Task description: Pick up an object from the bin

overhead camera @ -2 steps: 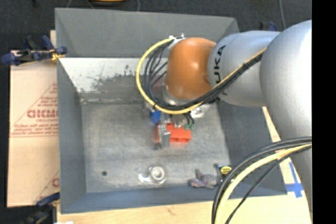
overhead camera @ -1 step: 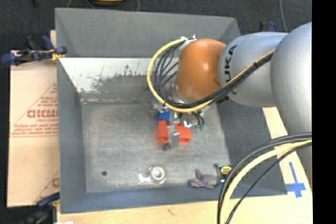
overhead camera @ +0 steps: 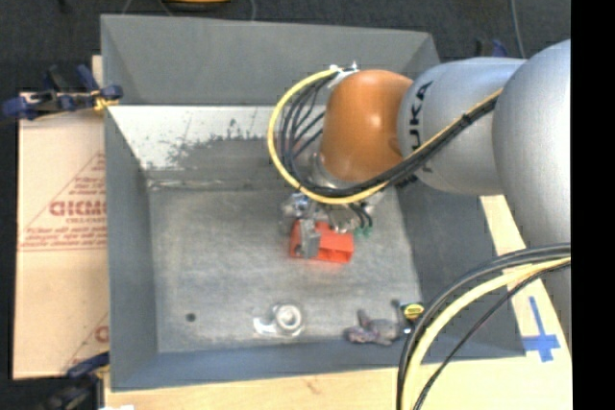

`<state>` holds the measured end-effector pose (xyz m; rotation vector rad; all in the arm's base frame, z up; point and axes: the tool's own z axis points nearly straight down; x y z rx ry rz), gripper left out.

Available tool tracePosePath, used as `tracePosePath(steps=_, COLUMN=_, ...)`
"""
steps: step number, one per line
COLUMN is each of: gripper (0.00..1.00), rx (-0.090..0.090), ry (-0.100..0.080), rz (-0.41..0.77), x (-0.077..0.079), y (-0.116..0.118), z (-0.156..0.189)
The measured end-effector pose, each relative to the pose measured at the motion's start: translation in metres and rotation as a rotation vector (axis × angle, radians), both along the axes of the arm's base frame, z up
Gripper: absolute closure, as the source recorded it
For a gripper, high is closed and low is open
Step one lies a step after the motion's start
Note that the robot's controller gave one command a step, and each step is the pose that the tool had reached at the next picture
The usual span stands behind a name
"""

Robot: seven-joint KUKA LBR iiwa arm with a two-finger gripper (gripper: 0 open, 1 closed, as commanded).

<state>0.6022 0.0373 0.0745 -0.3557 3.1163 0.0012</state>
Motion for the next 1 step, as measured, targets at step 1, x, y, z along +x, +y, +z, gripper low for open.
tracePosePath(steps=1, gripper=1.0, rx=-0.004, ry=-0.005, rz=0.449, x=-0.0212, y=0.0168, z=0.1289)
